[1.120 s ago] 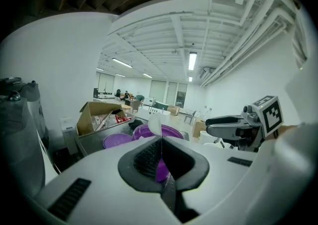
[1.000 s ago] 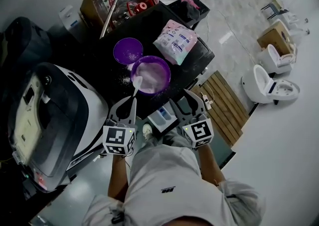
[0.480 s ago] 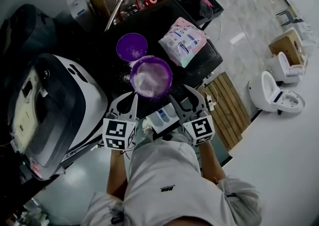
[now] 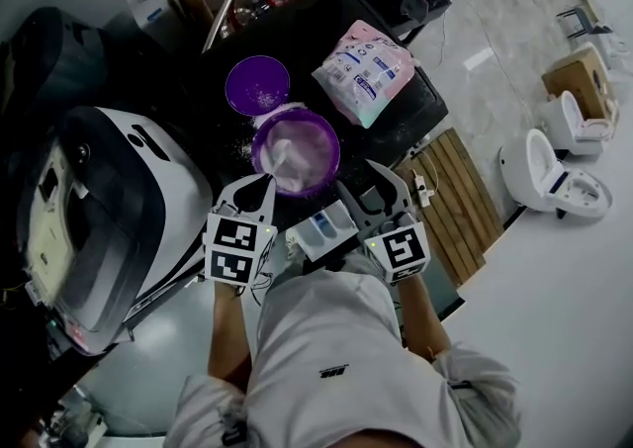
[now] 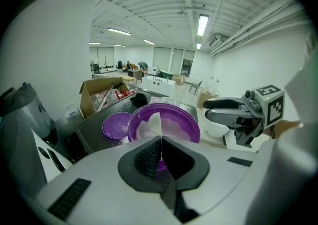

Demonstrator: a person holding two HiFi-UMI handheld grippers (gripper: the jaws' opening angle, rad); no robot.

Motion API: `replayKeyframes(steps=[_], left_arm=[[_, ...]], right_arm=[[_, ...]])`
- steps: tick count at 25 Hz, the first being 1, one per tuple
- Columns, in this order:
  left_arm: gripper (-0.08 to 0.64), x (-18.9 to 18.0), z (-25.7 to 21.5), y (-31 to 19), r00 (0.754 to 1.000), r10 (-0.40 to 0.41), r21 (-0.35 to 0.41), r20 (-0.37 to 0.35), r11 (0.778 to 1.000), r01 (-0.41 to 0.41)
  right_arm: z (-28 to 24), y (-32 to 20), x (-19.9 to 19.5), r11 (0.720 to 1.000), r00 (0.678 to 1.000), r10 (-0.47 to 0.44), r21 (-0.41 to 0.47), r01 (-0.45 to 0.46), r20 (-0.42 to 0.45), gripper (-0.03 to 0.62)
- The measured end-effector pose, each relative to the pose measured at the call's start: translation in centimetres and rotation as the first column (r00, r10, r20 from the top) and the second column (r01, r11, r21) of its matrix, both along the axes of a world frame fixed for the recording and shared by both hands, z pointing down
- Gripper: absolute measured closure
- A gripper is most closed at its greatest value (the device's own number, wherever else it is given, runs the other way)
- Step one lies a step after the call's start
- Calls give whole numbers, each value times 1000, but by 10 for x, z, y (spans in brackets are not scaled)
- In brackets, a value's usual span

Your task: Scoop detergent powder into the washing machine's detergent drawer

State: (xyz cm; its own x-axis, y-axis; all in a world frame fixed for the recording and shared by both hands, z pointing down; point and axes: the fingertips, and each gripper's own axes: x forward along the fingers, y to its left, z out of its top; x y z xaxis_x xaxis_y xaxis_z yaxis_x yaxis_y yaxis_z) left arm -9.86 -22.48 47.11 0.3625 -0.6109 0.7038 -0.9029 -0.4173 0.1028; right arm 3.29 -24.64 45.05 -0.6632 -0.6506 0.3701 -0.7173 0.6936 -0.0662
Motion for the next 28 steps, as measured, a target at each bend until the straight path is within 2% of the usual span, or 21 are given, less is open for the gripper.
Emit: replayKeyframes(steps=[13,16,23,28], left_arm=[[543,10,19,-7,989,113,-190,93,977,-94],[543,11,25,-7,984,138,-224,116,968,-110],[543,19,32,-9,977,174,-280,121,950,-134],[543,29,40,-4,974,210,-320,89,932,-172]], right_arm=[[5,-15,-2,1000,1000,-21,-18,21,5,397],[4,-20,-2,999,999,-38,30,37,18,397],[1,-26,1,998,999,-47,45,46,27,397],[4,-27,4,999,999,-37,18,36,23,397]])
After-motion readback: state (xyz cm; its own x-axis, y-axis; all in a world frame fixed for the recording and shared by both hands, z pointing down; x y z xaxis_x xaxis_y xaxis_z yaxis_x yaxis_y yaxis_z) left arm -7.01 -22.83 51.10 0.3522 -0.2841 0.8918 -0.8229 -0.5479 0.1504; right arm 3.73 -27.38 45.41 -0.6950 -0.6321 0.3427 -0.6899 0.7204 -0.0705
